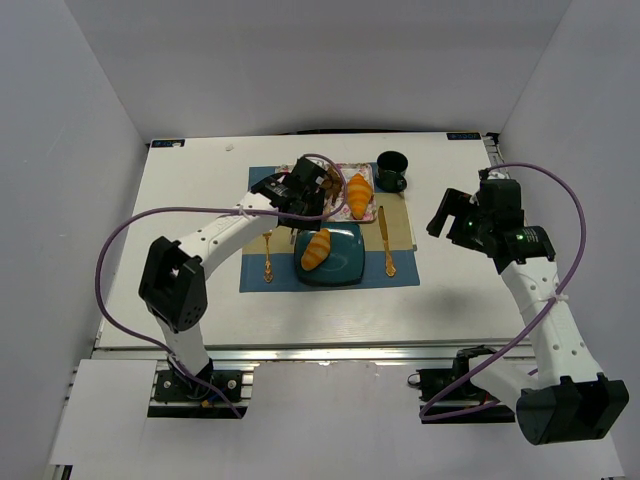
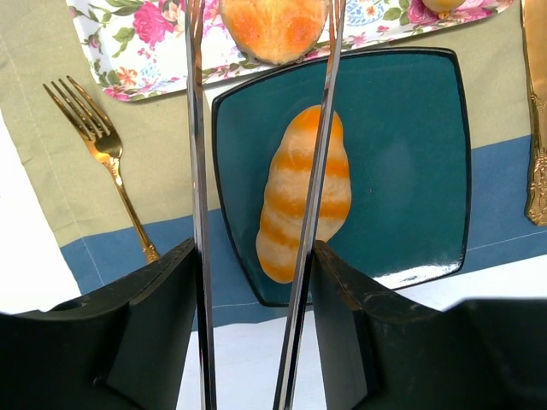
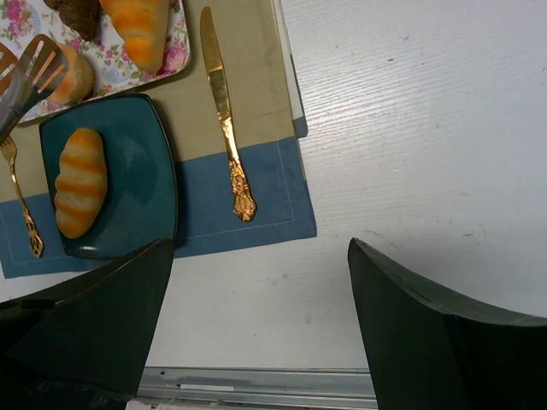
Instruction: Place the bread
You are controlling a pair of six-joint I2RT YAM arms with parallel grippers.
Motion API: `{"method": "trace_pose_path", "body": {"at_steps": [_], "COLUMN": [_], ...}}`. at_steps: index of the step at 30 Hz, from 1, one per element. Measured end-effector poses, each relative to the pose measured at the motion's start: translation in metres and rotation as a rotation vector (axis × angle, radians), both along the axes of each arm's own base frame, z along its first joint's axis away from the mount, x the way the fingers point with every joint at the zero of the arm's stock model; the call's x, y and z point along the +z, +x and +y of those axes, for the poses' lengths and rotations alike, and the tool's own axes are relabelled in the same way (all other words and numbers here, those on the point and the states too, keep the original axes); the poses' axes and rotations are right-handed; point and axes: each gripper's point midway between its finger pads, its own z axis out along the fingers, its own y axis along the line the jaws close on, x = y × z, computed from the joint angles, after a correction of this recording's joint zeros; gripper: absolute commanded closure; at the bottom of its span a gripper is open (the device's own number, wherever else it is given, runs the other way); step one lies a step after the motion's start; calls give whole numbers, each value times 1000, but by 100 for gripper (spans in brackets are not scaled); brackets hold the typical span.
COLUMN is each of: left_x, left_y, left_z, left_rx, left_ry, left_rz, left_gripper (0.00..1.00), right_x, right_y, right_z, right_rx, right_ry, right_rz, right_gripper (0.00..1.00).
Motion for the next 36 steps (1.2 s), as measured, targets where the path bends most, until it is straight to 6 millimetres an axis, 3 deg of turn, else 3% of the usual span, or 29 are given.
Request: {"method": "trace_pose_path", "body": {"at_steps": [14,27,30,36], "left_x": [-20,-21,-15,16], "left_y": [0,2,2,9], "left_z": [-5,-1,0,-6], "left_rx": [-14,-12,-15,-40], "left_ry": [4,10,14,-7], "left_rz": [46,52,53,17], "left_gripper": [36,58,59,59], "right_x": [-5,-7,-8,-10], "right_y": [2,3,4,5], "right_z": [0,1,1,1], "right_rx": [0,0,1,1], "right_ry": [0,-1,-1,-2], "right_rz": [4,11,13,19], "right_gripper": [11,11,11,11]}}
